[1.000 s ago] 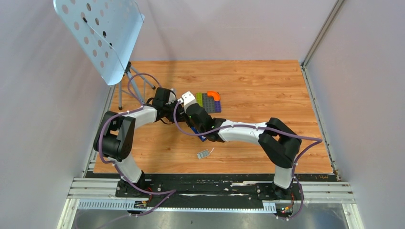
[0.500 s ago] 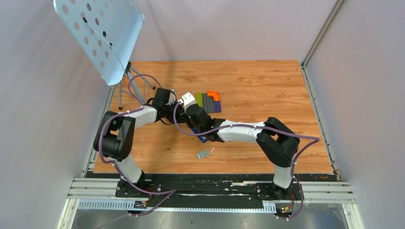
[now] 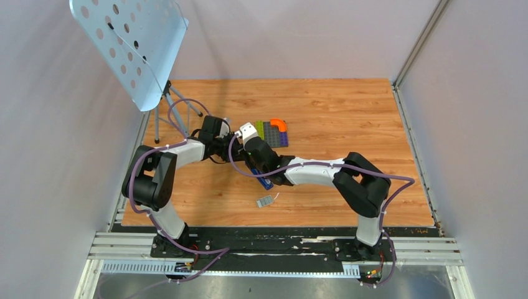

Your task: Load the staples into the stapler

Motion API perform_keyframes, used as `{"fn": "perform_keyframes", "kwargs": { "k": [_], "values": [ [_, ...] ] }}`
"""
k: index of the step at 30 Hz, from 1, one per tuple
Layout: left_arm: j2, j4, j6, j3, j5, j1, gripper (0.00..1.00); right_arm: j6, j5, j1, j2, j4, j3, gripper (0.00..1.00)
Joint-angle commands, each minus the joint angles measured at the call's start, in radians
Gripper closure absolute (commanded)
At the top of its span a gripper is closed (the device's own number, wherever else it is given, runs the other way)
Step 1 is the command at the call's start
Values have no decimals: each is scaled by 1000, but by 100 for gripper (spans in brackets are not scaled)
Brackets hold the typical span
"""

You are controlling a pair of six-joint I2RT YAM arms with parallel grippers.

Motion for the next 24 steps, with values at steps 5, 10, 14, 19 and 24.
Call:
{"fn": "perform_keyframes", "kwargs": {
  "k": [5, 10, 14, 19, 24],
  "values": [
    [-19, 67, -83, -7, -86, 12, 73, -32, -41, -43, 39, -81, -36, 100],
    [-12, 48, -89, 12, -145, 12, 73, -54, -70, -57, 55, -77, -29, 100],
    [-26, 41, -95, 6, -214, 12, 73, -66, -97, -69, 67, -78, -19, 100],
    [-15, 44, -108, 15, -230, 14, 73, -92, -116, -71, 77, -87, -7, 100],
    [-19, 54, -124, 30, -179, 21, 73, -114, -122, -80, 68, -104, -13, 100]
  ]
}}
